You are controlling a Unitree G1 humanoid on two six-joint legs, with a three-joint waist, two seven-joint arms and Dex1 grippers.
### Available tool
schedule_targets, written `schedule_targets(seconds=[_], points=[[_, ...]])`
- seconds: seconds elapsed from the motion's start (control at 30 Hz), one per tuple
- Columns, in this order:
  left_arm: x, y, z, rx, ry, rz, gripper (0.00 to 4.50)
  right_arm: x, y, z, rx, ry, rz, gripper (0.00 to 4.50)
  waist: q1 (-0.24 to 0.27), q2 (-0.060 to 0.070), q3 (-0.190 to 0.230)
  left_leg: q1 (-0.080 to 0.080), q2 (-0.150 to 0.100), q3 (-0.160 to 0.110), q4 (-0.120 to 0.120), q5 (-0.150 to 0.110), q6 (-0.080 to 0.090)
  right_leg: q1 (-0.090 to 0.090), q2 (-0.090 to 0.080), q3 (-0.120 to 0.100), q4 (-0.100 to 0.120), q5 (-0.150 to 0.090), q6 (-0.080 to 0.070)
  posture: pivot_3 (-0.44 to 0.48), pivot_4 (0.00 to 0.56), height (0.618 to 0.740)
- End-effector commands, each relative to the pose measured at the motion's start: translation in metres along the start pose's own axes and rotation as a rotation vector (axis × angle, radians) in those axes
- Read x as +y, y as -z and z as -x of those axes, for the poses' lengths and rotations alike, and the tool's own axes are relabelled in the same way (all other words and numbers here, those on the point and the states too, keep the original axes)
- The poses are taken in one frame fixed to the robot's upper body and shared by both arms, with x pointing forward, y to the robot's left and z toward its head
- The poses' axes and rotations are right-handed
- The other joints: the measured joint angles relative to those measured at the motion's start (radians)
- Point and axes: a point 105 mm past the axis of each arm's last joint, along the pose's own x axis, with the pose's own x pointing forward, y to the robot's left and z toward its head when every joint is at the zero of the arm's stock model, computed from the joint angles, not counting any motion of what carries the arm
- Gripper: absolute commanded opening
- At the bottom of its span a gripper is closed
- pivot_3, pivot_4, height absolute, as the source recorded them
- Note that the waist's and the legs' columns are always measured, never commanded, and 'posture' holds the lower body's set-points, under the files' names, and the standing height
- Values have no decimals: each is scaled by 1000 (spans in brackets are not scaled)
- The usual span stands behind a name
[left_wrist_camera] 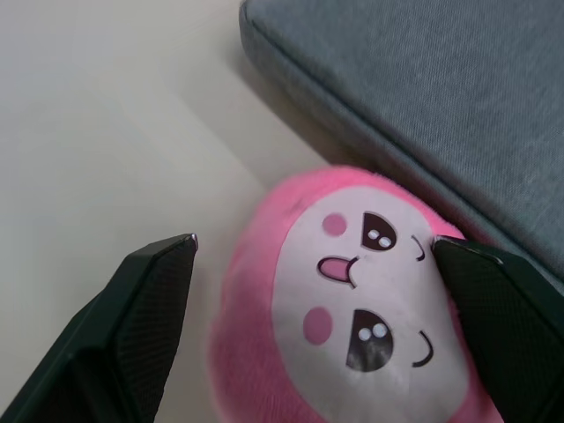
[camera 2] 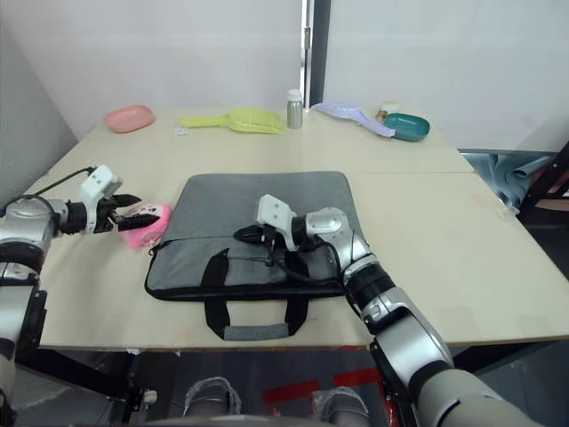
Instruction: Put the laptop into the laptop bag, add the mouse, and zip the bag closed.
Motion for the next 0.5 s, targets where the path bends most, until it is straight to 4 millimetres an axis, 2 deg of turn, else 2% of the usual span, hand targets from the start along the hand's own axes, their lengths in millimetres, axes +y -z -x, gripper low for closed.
schedule_targets(seconds=[0.03, 0.27, 0.4, 0.43, 0.5], points=[[0, -3, 4, -2, 24, -5, 3974, -1, 16, 8, 55, 27, -42, 0, 2, 0, 0, 0, 0, 0, 0, 0, 0, 0, 0, 0, 0, 0, 0, 0, 150, 740], [-5, 1, 10, 2, 82, 17, 1585, -2, 15, 9, 53, 45, -44, 0, 7, 0, 0, 1, 0, 0, 0, 0, 0, 0, 0, 0, 0, 0, 0, 0, 150, 740], [-5, 3, 18, -6, 93, 25, 204, -3, 25, 9, 101, 60, -37, 0, 7, 0, 0, 1, 0, 0, -1, 0, 0, 0, 0, 0, 0, 0, 0, 0, 150, 740], [-4, 4, 20, -5, 88, 25, 15, -4, 29, 9, 127, 72, -22, 0, 7, 0, 0, 1, 0, 0, -1, 0, 0, 0, 0, 0, 0, 0, 0, 0, 150, 740], [-7, 10, 29, 3, 123, 40, 15, -5, 34, 8, 154, 84, -29, 0, 7, 0, 0, 1, 0, 0, -1, 0, 0, 0, 0, 0, -1, 0, 0, 0, 150, 740]])
